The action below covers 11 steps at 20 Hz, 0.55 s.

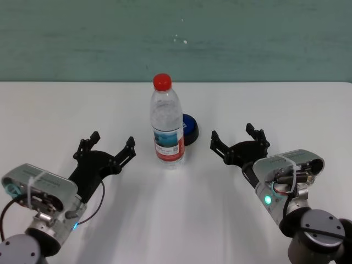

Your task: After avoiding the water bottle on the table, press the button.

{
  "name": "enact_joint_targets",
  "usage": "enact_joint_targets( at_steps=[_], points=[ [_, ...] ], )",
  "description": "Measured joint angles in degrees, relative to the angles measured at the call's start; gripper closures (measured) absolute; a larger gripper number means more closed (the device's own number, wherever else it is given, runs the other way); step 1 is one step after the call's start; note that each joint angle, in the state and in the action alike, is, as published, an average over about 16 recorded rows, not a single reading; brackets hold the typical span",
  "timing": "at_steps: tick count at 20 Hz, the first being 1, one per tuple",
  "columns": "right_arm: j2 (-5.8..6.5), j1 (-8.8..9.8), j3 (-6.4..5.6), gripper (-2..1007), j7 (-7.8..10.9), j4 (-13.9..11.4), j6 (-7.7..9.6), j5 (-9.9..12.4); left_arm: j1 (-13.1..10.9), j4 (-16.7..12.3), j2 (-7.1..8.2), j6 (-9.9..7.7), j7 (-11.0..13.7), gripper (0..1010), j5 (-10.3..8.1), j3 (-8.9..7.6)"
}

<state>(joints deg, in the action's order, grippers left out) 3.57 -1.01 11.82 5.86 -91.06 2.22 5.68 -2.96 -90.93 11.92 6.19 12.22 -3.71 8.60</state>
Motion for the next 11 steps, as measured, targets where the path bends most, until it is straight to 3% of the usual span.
enact_joint_targets(
  at_steps=[11],
  points=[
    [0.07, -0.14, 0.09, 1, 0.13, 0.14, -0.11, -0.02, 0.0, 0.0, 0.0, 0.0, 0.0, 0, 0.0, 0.0]
  ],
)
